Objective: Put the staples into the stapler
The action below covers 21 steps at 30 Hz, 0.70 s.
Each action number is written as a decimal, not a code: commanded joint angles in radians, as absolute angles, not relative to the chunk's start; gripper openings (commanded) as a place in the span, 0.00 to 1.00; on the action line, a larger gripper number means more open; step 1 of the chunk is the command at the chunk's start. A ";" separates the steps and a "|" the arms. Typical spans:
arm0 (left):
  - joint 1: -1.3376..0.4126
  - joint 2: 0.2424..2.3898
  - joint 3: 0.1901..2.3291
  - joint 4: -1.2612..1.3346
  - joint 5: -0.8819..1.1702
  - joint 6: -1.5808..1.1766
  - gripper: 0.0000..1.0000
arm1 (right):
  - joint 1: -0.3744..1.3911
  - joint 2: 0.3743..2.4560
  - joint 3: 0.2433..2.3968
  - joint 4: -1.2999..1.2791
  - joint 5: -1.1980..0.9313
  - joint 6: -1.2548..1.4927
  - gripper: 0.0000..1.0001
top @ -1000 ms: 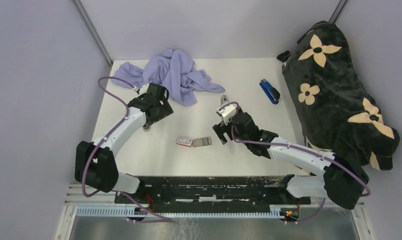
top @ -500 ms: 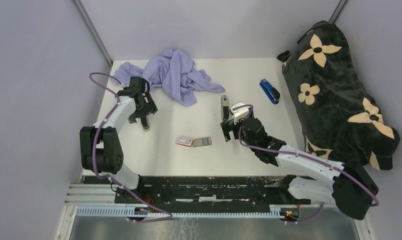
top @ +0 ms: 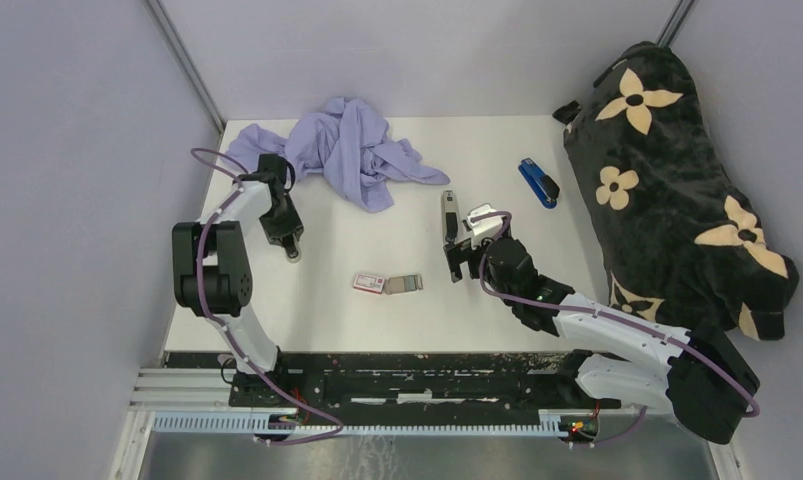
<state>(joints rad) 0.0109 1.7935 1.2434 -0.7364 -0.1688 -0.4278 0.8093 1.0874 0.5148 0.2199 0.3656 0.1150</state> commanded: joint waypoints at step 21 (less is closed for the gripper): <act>-0.011 1.404 0.983 -0.422 0.337 -0.691 0.03 | 0.804 1.147 0.692 0.125 0.279 0.207 1.00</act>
